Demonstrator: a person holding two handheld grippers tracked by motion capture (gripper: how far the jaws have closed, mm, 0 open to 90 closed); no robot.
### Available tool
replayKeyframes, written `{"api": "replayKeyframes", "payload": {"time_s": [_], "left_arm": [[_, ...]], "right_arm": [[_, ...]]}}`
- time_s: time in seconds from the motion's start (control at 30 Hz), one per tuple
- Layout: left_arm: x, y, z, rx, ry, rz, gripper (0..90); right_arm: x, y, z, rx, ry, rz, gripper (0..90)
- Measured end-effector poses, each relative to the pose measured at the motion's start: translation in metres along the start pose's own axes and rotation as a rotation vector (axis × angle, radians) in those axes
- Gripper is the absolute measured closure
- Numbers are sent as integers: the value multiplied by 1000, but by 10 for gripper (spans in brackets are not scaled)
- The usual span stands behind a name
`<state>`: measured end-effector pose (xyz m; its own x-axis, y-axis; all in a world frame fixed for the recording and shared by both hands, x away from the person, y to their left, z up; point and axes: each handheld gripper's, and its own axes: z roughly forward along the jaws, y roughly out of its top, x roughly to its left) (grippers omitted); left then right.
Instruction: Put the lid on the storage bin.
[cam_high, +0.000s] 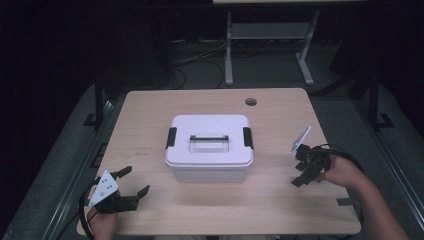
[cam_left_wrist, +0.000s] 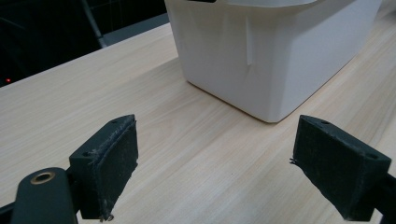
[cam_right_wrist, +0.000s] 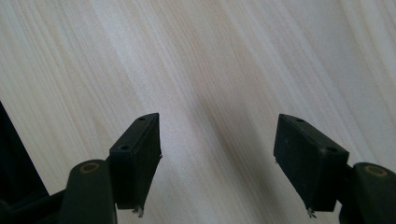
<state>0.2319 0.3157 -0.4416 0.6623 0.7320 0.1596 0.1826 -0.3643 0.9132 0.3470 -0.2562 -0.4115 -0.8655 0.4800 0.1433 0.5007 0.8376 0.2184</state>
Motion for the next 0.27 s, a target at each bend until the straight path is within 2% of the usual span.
{"api": "replayKeyframes", "payload": {"time_s": [0.27], "left_arm": [[1,0,0,3,3,6,135]], "right_arm": [[3,-7,4,-5,8,4,299]]}}
